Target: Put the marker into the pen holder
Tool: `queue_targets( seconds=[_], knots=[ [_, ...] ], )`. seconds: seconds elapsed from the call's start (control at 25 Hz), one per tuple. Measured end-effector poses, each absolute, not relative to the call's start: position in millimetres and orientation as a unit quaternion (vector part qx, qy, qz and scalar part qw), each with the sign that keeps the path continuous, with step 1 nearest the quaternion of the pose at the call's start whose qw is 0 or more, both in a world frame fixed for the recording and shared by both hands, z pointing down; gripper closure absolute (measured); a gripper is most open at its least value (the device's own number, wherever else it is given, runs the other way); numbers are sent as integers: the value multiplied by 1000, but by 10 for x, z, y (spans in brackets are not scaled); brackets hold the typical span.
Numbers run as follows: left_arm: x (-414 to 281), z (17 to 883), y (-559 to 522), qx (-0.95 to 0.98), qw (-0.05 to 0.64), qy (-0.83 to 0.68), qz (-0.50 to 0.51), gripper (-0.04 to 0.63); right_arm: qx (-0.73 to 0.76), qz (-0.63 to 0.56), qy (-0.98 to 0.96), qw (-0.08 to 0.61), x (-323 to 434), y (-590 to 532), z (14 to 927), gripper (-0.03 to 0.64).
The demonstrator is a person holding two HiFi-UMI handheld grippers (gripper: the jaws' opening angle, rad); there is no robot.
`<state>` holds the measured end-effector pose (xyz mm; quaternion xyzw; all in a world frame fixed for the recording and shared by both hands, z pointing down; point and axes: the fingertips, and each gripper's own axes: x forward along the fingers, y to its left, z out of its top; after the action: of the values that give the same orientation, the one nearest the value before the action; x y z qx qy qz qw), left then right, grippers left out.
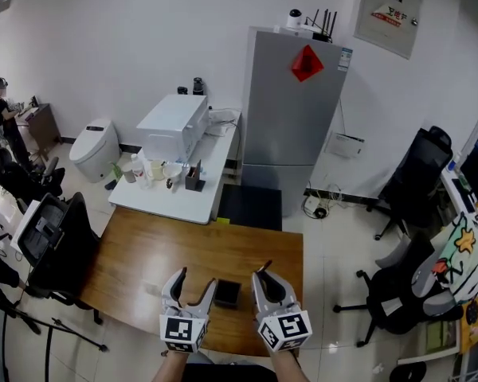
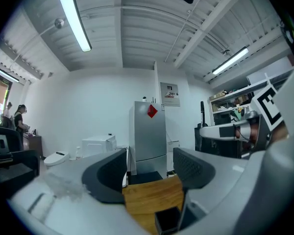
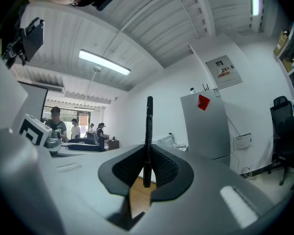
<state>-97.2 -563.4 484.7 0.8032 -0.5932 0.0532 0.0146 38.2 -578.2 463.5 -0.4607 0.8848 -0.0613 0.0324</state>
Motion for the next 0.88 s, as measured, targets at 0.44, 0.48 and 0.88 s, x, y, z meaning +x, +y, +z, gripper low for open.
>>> queue_targets(
  seconds=[0.44, 0.48, 0.88],
  knots=[
    [-1033, 4958, -5998, 828, 9, -556, 71, 305, -495, -84, 864, 25, 319, -5993, 4921, 574],
    [-1060, 4936, -6022, 830, 7, -553, 71, 305, -504, -87, 859, 23, 314, -6008, 4956, 574],
    [-1360, 5070, -6191, 852, 11, -518, 76, 321, -560, -103, 822, -5, 329, -6126, 5270, 574]
  ],
)
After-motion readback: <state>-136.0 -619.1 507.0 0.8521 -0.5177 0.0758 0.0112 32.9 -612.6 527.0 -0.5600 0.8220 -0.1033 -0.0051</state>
